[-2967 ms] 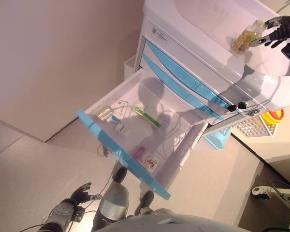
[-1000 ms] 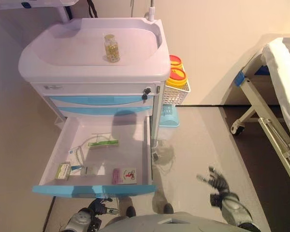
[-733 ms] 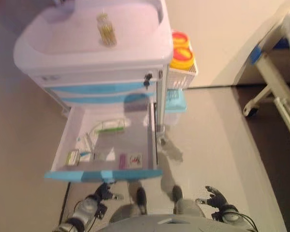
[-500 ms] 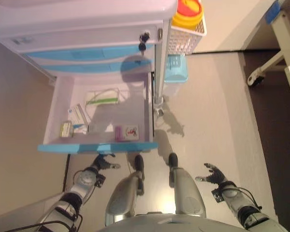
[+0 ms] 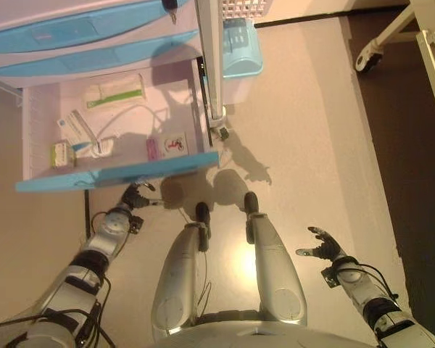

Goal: Open the drawer and pick up the medicine

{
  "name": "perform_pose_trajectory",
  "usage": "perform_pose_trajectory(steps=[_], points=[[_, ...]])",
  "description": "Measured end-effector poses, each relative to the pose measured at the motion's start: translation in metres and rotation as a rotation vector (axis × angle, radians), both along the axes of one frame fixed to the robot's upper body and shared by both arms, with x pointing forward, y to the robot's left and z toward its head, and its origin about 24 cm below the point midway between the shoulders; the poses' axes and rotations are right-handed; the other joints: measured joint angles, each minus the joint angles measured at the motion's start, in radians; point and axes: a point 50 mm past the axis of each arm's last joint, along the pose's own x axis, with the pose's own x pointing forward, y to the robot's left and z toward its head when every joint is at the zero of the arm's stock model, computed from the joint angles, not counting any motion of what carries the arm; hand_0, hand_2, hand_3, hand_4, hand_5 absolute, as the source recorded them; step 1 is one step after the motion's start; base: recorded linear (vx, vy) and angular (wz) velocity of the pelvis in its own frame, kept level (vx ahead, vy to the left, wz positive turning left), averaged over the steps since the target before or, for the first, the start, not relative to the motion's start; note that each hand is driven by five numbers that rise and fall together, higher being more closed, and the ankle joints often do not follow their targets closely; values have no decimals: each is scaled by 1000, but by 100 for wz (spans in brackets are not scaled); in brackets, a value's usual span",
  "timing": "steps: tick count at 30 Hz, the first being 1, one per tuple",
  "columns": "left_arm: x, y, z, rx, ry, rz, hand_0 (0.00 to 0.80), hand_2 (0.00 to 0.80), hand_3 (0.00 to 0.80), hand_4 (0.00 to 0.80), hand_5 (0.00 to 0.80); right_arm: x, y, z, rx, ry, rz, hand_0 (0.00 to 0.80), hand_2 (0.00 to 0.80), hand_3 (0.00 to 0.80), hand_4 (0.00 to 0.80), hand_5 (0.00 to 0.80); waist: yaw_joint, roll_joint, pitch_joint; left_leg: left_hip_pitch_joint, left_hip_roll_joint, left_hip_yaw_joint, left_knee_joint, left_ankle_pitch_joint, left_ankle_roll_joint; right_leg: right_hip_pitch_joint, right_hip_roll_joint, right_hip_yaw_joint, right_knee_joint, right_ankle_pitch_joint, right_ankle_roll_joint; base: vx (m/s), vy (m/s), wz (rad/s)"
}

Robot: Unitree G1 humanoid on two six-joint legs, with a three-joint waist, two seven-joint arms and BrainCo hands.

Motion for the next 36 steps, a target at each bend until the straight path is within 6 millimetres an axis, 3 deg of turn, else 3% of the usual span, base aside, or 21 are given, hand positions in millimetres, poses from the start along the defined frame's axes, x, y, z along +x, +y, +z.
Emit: perform_pose_trajectory(steps=[8,15,24,29,31,32,36], points=[[36,37,70,52,-151,151,0,0,0,0,0,-3,-3,1,-12,-2,5,0,0,0,0,0,-49,-11,4,-46,13,15,57,-19,7,-39,22,30,15,-3,5,100,107,-14],[51,70,119,90,-205,378,0,0,0,0,0,-3,-1,3,-36,-13,71,0,0,0,0,0,-104,-27,3,-123,26,17,172,-68,18,-102,55,67,79,-3,6,38,74,-18],[68,68,184,93,-433,519,0,0,0,0,0,-2,11,3,-44,-50,131,0,0,0,0,0,-121,-58,-10,-186,41,-1,235,-91,21,-140,87,75,87,-4,7,15,-39,-7],[67,70,188,72,-461,538,0,0,0,0,0,-4,25,-2,-15,-64,156,0,0,0,0,0,-116,-107,-40,-175,48,-20,251,-104,14,-119,98,69,88,-4,7,25,-150,5],[67,69,185,33,-458,508,0,0,0,0,0,-6,32,-4,8,-66,159,0,0,0,0,0,-116,-110,-42,-157,48,-36,251,-107,10,-88,104,68,75,-4,8,-58,-199,18],[67,68,180,3,-451,478,0,0,0,0,0,-7,37,-6,20,-68,161,0,0,0,0,0,-111,-115,-46,-138,45,-32,237,-106,10,-69,101,71,65,8,26,25,-116,12],[61,56,148,-227,-405,257,0,0,0,0,0,-9,51,-11,65,-69,148,0,0,0,0,0,-73,-106,-56,-52,29,-34,159,-105,10,7,77,68,11,9,27,68,-93,5]])
